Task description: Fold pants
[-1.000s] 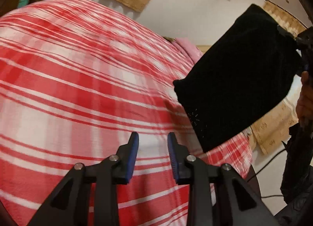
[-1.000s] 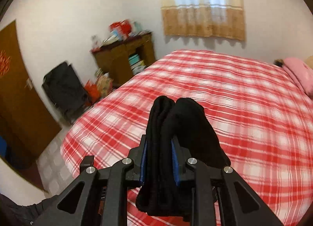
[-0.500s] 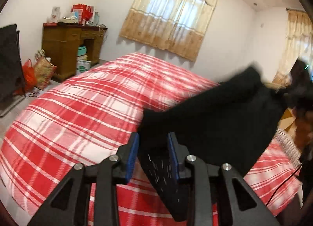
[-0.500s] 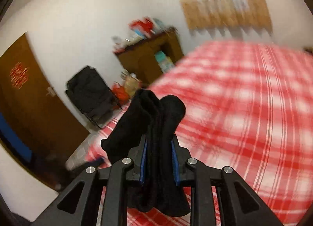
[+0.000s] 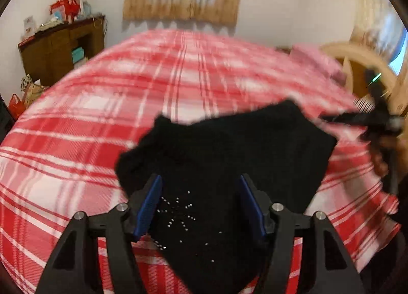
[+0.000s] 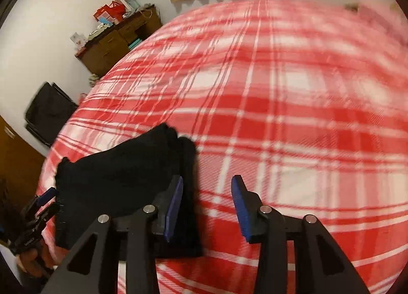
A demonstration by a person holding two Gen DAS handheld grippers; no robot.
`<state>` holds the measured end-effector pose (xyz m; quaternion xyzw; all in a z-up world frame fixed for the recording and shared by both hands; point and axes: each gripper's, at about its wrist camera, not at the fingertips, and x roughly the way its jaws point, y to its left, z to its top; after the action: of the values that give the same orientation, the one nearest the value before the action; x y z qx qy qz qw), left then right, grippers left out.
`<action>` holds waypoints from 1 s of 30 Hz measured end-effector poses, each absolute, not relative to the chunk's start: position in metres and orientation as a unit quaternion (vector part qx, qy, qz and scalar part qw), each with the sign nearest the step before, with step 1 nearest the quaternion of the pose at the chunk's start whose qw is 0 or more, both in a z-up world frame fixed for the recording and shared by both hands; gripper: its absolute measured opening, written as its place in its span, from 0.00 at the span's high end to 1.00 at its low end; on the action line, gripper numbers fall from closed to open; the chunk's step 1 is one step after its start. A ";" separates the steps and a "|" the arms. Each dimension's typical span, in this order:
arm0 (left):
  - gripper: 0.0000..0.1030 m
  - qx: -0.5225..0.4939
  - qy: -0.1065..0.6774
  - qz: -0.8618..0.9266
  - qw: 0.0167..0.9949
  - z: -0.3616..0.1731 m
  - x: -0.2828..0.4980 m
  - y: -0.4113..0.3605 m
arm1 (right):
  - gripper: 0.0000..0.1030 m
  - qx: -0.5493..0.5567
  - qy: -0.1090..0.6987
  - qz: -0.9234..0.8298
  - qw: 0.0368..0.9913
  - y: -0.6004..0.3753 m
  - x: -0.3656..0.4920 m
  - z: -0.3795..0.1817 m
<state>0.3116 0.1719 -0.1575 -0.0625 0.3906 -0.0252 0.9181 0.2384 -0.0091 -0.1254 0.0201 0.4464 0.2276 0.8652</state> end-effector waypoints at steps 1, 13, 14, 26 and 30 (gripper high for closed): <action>0.37 -0.057 0.397 -0.020 0.916 -0.163 0.314 0.171 | 0.59 0.031 0.427 0.248 0.869 -0.009 0.230 -0.116; 0.36 -0.037 0.397 0.003 0.917 -0.161 0.315 0.158 | 0.49 0.041 0.453 0.332 0.827 0.025 0.219 -0.157; 0.36 -0.034 0.397 0.005 0.917 -0.159 0.313 0.156 | 0.49 0.041 0.450 0.330 0.829 0.025 0.217 -0.154; 0.27 -0.023 0.367 0.001 0.930 -0.127 0.274 0.129 | 0.41 0.037 0.370 0.284 0.884 -0.032 0.139 -0.098; 0.24 -0.025 0.353 -0.005 0.935 -0.117 0.253 0.117 | 0.40 0.020 0.338 0.271 0.901 -0.052 0.100 -0.082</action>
<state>0.2527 0.1173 -0.1171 -0.0247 0.3529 -0.0048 0.9353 0.0996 -0.0522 -0.0825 0.0196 0.3382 0.2705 0.9011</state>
